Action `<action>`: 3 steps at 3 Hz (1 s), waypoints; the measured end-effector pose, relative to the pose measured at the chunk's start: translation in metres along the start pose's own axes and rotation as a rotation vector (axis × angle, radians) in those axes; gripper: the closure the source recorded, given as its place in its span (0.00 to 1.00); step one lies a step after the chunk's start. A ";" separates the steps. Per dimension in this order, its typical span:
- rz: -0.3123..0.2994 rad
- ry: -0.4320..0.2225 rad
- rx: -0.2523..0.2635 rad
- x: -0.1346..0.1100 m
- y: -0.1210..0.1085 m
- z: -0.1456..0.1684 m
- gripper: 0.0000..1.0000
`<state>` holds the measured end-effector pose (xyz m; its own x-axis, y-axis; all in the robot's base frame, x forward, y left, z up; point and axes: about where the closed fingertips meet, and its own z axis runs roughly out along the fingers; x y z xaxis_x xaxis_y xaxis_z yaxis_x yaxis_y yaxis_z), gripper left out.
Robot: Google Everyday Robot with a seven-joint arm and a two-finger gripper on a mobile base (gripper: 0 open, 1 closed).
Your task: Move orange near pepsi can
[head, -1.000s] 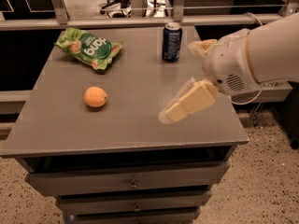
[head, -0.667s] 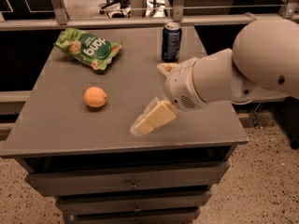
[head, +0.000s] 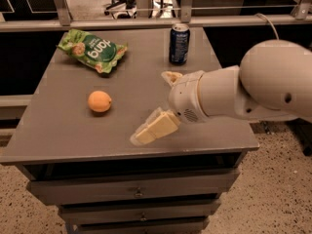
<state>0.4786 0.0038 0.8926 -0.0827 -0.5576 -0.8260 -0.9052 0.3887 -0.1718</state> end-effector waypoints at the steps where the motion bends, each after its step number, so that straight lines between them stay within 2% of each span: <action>1: 0.012 -0.097 0.025 0.000 0.002 0.021 0.00; 2: -0.004 -0.152 0.056 0.000 0.002 0.040 0.00; 3: -0.005 -0.160 0.092 0.000 0.000 0.053 0.00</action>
Offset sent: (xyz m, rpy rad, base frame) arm 0.0276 0.0414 -0.0371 0.1858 -0.1464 -0.0358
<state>0.5002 0.0427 0.8643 -0.0043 -0.4384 -0.8988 -0.8627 0.4561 -0.2183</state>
